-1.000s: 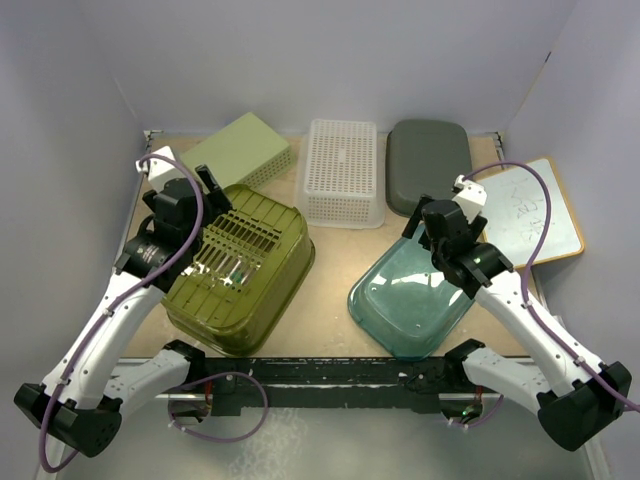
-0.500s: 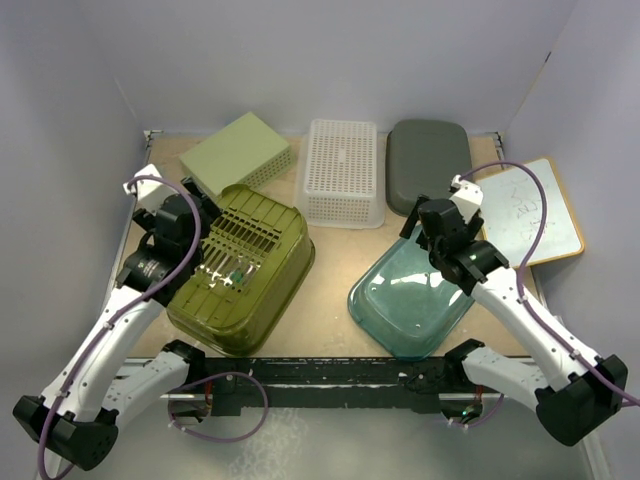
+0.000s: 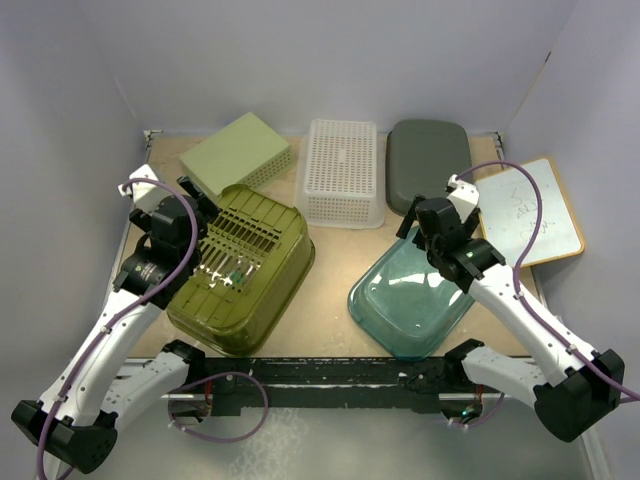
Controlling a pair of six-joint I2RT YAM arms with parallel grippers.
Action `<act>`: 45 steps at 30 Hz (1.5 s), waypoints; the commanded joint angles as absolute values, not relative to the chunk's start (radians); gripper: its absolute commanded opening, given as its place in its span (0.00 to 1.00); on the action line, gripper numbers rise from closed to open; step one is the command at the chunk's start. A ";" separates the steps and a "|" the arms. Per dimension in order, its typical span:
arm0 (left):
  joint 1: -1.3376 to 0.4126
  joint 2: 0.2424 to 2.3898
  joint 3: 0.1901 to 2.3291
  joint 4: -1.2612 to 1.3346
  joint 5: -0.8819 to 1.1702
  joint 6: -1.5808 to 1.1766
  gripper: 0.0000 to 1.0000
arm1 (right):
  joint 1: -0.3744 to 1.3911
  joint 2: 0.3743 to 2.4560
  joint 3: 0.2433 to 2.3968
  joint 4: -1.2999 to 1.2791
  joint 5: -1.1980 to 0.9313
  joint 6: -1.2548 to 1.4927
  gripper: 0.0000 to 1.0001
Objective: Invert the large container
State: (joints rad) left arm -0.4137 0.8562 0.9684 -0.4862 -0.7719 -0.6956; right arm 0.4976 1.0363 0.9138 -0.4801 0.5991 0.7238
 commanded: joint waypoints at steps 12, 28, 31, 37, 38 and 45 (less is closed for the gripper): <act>-0.417 0.845 0.963 -0.461 -0.788 -0.690 0.80 | 0.500 1.032 0.913 -0.461 0.594 0.741 1.00; -0.416 0.845 0.963 -0.466 -0.790 -0.693 0.80 | 0.500 1.028 0.913 -0.462 0.591 0.746 1.00; -0.417 0.845 0.963 -0.466 -0.790 -0.693 0.80 | 0.500 1.029 0.913 -0.459 0.592 0.744 1.00; -0.416 0.844 0.962 -0.469 -0.792 -0.694 0.80 | 0.500 1.032 0.913 -0.458 0.591 0.744 1.00; -0.416 0.843 0.962 -0.469 -0.793 -0.694 0.80 | 0.500 1.033 0.913 -0.458 0.591 0.744 1.00; -0.416 0.844 0.964 -0.465 -0.793 -0.693 0.80 | 0.500 1.033 0.912 -0.456 0.589 0.746 1.00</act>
State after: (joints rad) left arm -0.4137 0.8562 0.9665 -0.4881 -0.7734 -0.6956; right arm 0.4976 1.0363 0.9138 -0.4797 0.5831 0.7311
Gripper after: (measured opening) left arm 0.798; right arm 0.997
